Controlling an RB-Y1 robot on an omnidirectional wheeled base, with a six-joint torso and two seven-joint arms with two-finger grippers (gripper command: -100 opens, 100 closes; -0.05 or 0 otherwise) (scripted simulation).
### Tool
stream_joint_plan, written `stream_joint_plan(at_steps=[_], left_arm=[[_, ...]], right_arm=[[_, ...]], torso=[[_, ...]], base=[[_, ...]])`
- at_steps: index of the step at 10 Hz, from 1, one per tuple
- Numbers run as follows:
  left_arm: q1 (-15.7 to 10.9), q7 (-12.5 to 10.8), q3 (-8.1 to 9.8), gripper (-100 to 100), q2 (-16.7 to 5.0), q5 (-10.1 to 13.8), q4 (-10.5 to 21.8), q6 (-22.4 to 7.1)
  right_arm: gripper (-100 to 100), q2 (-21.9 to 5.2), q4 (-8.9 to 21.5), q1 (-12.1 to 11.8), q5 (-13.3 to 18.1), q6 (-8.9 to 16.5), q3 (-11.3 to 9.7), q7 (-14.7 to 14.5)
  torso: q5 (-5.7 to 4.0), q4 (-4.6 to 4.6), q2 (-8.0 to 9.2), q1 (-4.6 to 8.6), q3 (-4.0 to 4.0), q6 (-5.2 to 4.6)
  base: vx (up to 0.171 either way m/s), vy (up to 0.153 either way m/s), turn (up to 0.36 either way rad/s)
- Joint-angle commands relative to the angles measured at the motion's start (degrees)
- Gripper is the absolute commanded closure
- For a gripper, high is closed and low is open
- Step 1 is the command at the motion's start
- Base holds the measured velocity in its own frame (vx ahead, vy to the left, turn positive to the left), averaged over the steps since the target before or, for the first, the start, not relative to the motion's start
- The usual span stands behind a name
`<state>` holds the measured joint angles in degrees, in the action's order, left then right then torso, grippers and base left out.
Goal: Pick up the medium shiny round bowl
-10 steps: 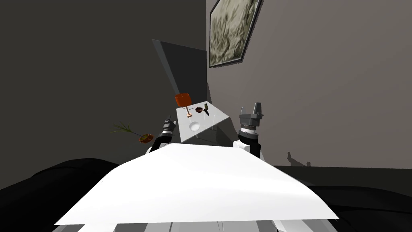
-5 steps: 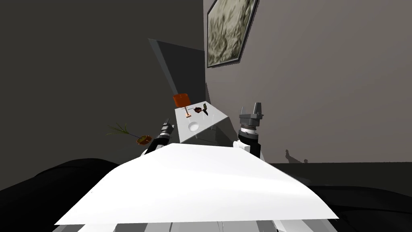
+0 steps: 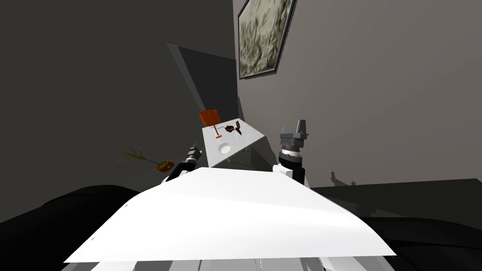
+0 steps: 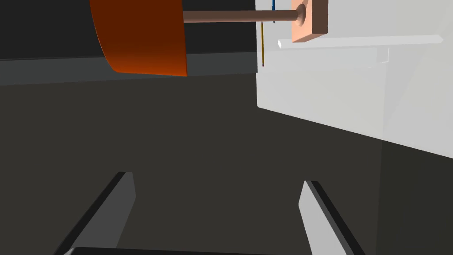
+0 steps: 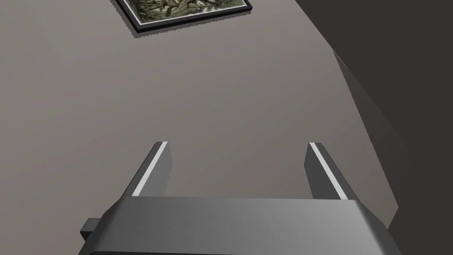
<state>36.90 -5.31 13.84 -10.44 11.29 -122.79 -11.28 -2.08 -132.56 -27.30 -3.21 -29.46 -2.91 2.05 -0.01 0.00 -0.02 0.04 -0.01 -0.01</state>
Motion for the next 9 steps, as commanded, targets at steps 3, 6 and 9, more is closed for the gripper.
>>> stream_joint_plan(at_steps=[3, 6, 9], left_arm=[[0.8, -0.9, 1.87, -100, -0.9, 1.3, 0.8, -6.4], [1.2, -1.3, 2.9, -100, -1.2, 2.1, 1.3, -10.0], [1.9, -2.1, 4.74, -100, -1.7, 3.8, 2.5, -15.6]], right_arm=[[0, 0.0, 0.0, 0.0, 0.0, 0.0, 0.0, 0.0], [0, 0.0, 0.0, 0.0, 0.0, 0.0, 0.0, 0.0], [0, 0.0, 0.0, 0.0, 0.0, 0.0, 0.0, 0.0]], torso=[[0.0, 0.0, -0.01, 0.01, -0.01, 0.0], [-0.01, -0.01, -0.04, 0.01, -0.02, 0.01], [0.0, -0.01, -0.03, 0.0, -0.02, 0.01]], base=[[0.012, -0.014, -0.071], [0.013, -0.015, -0.049], [0.018, -0.016, -0.109]])
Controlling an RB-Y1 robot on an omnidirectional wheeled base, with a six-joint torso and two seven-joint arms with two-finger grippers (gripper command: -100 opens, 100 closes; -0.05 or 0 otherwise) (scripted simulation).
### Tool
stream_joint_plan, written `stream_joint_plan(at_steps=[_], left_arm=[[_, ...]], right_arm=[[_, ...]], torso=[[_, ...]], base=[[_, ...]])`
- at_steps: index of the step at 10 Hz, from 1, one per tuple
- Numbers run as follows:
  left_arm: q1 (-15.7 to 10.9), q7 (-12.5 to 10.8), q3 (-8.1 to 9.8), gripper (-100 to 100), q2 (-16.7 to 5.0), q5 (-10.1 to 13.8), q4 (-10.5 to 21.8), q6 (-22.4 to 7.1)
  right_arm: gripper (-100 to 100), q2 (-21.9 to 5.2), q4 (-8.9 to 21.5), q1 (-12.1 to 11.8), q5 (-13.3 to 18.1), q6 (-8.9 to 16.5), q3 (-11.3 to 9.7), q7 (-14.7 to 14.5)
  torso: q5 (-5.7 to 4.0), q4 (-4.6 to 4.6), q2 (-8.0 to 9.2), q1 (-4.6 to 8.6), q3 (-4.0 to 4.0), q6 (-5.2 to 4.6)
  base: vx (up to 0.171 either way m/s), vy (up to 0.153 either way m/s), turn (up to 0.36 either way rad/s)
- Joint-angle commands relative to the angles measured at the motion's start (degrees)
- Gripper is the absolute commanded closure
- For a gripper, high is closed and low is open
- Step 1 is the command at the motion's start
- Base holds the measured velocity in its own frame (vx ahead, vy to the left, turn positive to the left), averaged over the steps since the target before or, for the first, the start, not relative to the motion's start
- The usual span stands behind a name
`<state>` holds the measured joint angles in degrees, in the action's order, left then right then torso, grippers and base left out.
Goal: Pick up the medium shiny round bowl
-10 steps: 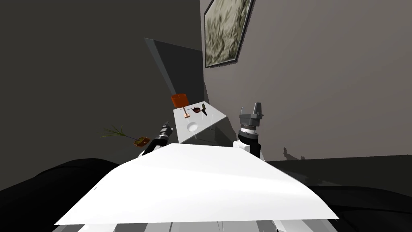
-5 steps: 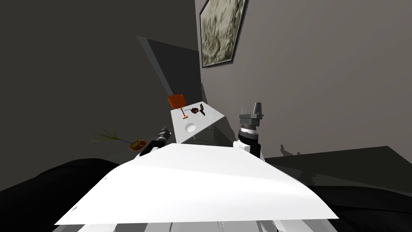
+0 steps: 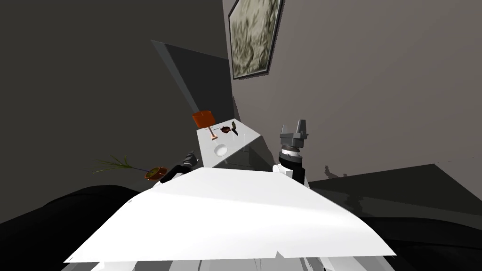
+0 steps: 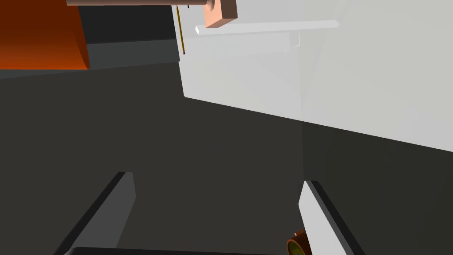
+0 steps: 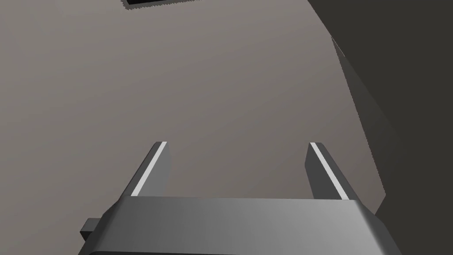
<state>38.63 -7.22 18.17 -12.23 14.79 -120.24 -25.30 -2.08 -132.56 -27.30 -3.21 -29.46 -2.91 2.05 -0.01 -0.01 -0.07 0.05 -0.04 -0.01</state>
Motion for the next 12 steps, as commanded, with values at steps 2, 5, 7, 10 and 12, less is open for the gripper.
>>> stream_joint_plan(at_steps=[2, 5, 7, 10, 12], left_arm=[[0.5, -0.5, 1.22, -100, -0.2, 1.2, 0.6, -4.4], [0.7, -0.8, 1.94, -100, -0.5, 2.2, 1.3, -9.4], [0.9, -1.1, 2.59, -100, -0.8, 3.2, 1.9, -11.8], [1.0, -1.3, 3.15, -100, -1.1, 4.3, 2.6, -16.1], [1.0, -1.4, 3.64, -100, -1.4, 5.3, 3.3, -19.2]], right_arm=[[0, 0.0, 0.0, 0.0, 0.0, 0.0, 0.0, 0.0], [0, 0.0, 0.0, 0.0, 0.0, 0.0, 0.0, 0.0], [0, 0.0, 0.0, 0.0, 0.0, 0.0, 0.0, 0.0], [0, 0.0, 0.0, 0.0, 0.0, 0.0, 0.0, 0.0], [0, 0.0, 0.0, 0.0, 0.0, 0.0, 0.0, 0.0]], torso=[[0.0, 0.0, 0.0, 0.0, 0.0, 0.02], [-0.01, -0.01, -0.05, 0.02, -0.03, 0.0], [0.0, 0.0, 0.01, -0.02, 0.0, 0.02], [-0.01, -0.01, -0.05, 0.03, -0.03, 0.0], [-0.01, -0.02, -0.09, 0.03, -0.05, 0.0]], base=[[0.025, -0.02, -0.091], [0.03, -0.019, -0.092], [0.017, -0.013, -0.073], [0.032, -0.017, -0.102], [0.041, -0.018, -0.105]])
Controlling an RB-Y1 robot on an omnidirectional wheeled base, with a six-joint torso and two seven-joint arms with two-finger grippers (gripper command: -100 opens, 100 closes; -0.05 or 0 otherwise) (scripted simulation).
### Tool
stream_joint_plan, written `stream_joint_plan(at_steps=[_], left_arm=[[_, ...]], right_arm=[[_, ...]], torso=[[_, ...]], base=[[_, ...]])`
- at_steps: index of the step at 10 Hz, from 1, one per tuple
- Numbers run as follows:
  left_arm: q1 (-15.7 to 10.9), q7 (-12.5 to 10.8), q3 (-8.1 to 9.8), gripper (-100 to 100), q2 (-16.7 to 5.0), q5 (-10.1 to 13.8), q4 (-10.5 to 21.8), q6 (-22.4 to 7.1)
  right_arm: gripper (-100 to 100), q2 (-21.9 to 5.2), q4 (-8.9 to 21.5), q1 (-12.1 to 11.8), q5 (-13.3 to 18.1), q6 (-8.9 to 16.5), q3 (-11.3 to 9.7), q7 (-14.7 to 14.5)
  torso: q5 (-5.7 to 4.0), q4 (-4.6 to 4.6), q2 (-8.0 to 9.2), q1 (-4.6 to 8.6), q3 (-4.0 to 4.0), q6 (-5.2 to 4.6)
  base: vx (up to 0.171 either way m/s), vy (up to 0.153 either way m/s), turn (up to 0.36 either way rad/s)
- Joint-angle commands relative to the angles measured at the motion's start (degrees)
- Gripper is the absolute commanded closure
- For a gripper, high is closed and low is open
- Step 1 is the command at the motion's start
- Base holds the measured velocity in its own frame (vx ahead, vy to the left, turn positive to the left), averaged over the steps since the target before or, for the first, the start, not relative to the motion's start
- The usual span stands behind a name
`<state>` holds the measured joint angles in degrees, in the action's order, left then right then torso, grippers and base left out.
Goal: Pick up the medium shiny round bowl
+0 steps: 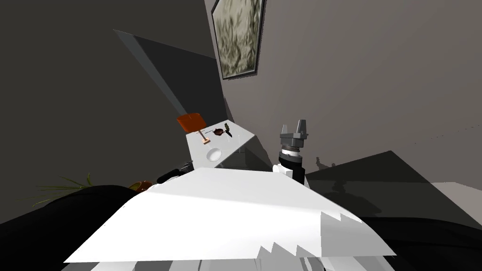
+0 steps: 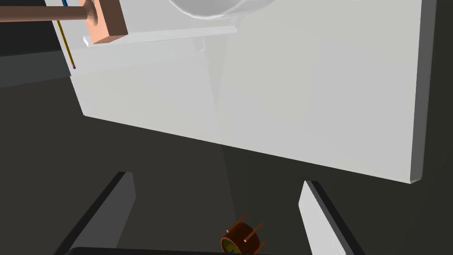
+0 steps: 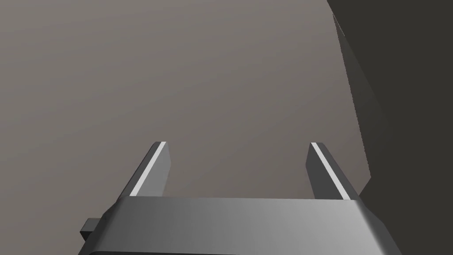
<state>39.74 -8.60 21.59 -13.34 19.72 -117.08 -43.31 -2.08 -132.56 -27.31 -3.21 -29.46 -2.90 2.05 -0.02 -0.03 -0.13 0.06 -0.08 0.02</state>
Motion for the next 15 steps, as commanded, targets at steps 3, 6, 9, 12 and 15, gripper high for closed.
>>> stream_joint_plan(at_steps=[3, 6, 9, 12, 15], left_arm=[[-0.1, -0.3, 1.02, -100, -1.1, 2.6, 1.5, -6.2], [-0.2, -0.4, 1.33, -100, -1.5, 3.6, 2.2, -9.6], [-0.4, -0.5, 1.78, -100, -2.4, 5.7, 3.5, -14.3], [-0.6, -0.5, 1.93, -100, -2.9, 6.8, 4.0, -16.8], [-1.0, -0.5, 2.2, -100, -4.4, 9.5, 5.6, -22.3]], right_arm=[[0, 0.0, 0.0, 0.0, 0.0, 0.0, 0.0, 0.0], [0, 0.0, 0.0, 0.0, 0.0, 0.0, 0.0, 0.0], [0, 0.0, 0.0, 0.0, 0.0, 0.0, 0.0, 0.0], [0, 0.0, 0.0, 0.0, 0.0, 0.0, 0.0, 0.0], [0, 0.0, 0.0, 0.0, 0.0, 0.0, 0.0, 0.0]], torso=[[0.0, 0.0, -0.01, -0.01, 0.0, 0.01], [0.01, 0.0, -0.04, -0.01, -0.02, -0.02], [0.0, 0.0, 0.0, 0.01, 0.0, 0.01], [0.0, 0.0, -0.03, 0.02, -0.02, -0.01], [0.0, -0.02, -0.1, 0.01, -0.05, -0.01]], base=[[0.042, -0.016, -0.135], [0.042, -0.014, -0.095], [0.044, -0.016, -0.118], [0.043, -0.013, -0.107], [0.065, -0.017, -0.18]])
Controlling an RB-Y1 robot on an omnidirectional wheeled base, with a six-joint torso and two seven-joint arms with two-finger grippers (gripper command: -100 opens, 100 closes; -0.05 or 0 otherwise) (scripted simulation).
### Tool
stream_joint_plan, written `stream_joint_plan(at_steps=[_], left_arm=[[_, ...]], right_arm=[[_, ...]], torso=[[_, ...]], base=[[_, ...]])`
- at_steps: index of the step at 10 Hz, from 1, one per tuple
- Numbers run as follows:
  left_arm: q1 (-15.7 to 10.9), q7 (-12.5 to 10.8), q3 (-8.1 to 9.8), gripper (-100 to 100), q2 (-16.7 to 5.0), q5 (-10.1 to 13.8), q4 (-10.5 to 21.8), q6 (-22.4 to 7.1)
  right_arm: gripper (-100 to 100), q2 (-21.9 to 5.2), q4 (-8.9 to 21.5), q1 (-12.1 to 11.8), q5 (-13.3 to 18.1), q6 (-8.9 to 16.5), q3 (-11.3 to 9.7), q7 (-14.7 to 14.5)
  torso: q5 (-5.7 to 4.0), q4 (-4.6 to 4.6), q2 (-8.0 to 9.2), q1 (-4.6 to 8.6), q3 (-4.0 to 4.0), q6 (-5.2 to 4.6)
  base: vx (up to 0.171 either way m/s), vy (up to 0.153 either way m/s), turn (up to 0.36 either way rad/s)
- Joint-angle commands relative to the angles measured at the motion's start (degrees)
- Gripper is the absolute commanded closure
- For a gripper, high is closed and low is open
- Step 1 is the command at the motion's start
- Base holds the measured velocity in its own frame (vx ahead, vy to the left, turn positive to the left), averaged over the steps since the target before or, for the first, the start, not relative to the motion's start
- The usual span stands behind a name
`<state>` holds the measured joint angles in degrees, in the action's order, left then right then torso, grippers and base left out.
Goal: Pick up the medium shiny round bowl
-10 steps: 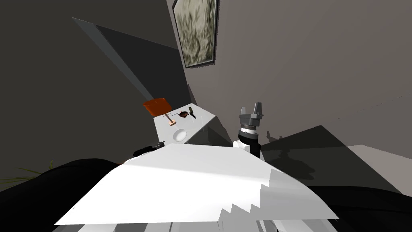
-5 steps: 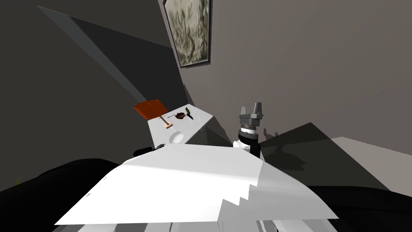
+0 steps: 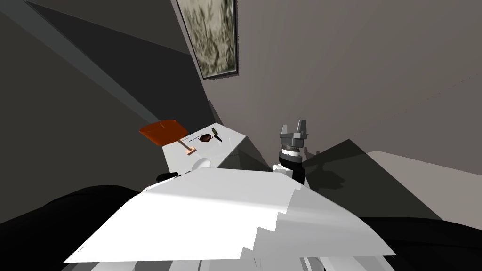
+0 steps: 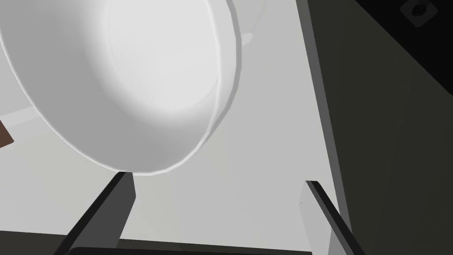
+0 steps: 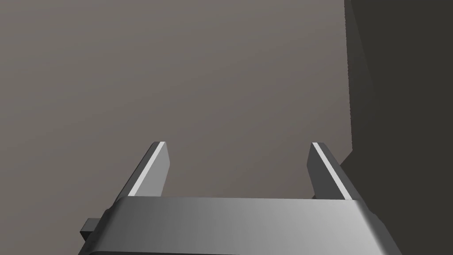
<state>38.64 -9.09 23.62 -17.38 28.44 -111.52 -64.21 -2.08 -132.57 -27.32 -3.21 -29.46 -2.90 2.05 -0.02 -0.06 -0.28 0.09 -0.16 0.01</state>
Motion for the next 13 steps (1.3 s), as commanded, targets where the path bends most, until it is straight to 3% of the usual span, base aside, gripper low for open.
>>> stream_joint_plan(at_steps=[1, 6, 8, 9, 10, 13], left_arm=[[0.1, 0.0, 0.17, -100, -0.4, 0.7, 0.0, -1.6], [-0.4, 0.1, 0.12, -100, -2.1, 4.1, 2.0, -8.3], [-0.5, 0.0, -0.04, -100, -2.1, 3.9, 2.1, -8.4], [-0.6, 0.0, -0.06, 0, -2.1, 4.0, 2.1, -8.6], [-1.3, 0.2, -0.55, -100, -1.8, 3.5, 3.8, -7.4], [-2.6, 0.8, -1.54, -100, -1.3, 2.4, 7.3, -5.0]], right_arm=[[0, 0.0, 0.0, 0.0, 0.0, 0.0, 0.0, 0.0], [0, 0.0, 0.0, 0.0, 0.0, 0.0, 0.0, 0.0], [0, 0.0, 0.0, 0.0, 0.0, 0.0, 0.0, 0.0], [0, 0.0, 0.0, 0.0, 0.0, 0.0, 0.0, 0.0], [0, 0.0, 0.0, 0.0, 0.0, 0.0, 0.0, 0.0], [0, 0.0, 0.0, 0.0, 0.0, 0.0, 0.0, 0.0]], torso=[[0.0, 0.0, 0.0, 0.0, 0.0, 0.0], [0.0, 0.01, 0.08, -0.03, 0.04, 0.03], [0.0, 0.02, 0.1, -0.02, 0.05, 0.04], [0.0, 0.03, 0.19, -0.03, 0.1, 0.05], [0.0, 0.05, 0.26, -0.03, 0.15, 0.05], [0.02, 0.06, 0.32, -0.08, 0.18, 0.05]], base=[[0.048, -0.006, -0.045], [0.054, -0.007, -0.124], [0.035, -0.004, -0.056], [0.0, 0.0, 0.0], [0.0, 0.005, -0.016], [-0.004, 0.011, -0.014]])
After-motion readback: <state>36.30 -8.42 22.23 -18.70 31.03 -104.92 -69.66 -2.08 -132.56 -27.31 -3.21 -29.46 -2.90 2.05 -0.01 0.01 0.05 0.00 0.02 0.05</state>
